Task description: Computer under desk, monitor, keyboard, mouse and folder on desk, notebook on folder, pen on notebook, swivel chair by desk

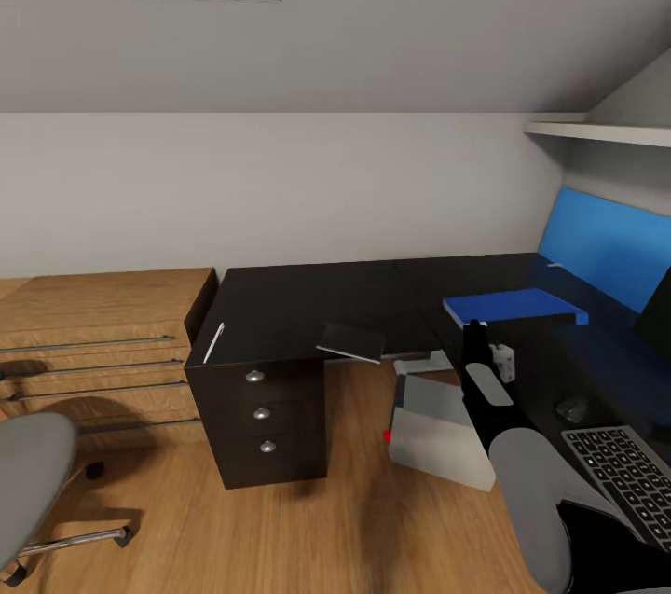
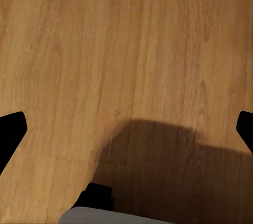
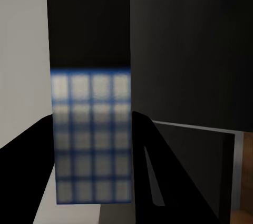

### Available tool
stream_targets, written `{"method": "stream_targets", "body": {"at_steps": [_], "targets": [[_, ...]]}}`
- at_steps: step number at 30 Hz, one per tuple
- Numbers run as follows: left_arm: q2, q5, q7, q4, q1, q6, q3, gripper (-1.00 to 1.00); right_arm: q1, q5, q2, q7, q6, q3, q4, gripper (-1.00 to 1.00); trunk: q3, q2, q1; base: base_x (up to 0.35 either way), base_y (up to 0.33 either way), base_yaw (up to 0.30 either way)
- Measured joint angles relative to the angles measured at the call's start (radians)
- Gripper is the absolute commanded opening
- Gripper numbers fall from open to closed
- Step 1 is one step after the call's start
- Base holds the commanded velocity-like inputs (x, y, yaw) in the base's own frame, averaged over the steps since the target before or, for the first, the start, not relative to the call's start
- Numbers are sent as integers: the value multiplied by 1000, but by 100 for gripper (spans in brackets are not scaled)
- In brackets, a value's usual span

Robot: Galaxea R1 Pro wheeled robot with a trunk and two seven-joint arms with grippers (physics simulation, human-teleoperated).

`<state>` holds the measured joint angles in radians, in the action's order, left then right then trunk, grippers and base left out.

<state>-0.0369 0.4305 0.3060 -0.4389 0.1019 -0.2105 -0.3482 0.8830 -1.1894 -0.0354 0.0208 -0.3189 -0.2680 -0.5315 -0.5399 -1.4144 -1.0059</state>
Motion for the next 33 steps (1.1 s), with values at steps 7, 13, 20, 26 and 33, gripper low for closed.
{"method": "stream_targets", "body": {"at_steps": [7, 13, 20, 26, 33], "targets": [[6, 5, 0, 62, 0, -1, 4, 100, 0, 1, 5, 0, 0, 0, 0, -100, 0, 0, 0, 0, 0, 0], [10, 4, 1, 283, 0, -130, 4, 100, 0, 2, 6, 0, 0, 0, 0, -100, 0, 0, 0, 0, 0, 0], [13, 8, 1, 407, -1, -295, 4, 100, 0, 2, 16, 0, 0, 0, 0, -100, 0, 0, 0, 0, 0, 0], [15, 13, 1, 417, -2, -457, 4, 100, 0, 1, 16, 0, 1, 0, 0, -100, 0, 0, 0, 0, 0, 0], [15, 12, 2, 417, -1, -586, 3, 100, -3, 3, 16, 1, 0, 0, 0, -100, 0, 0, 0, 0, 0, 0]]}}
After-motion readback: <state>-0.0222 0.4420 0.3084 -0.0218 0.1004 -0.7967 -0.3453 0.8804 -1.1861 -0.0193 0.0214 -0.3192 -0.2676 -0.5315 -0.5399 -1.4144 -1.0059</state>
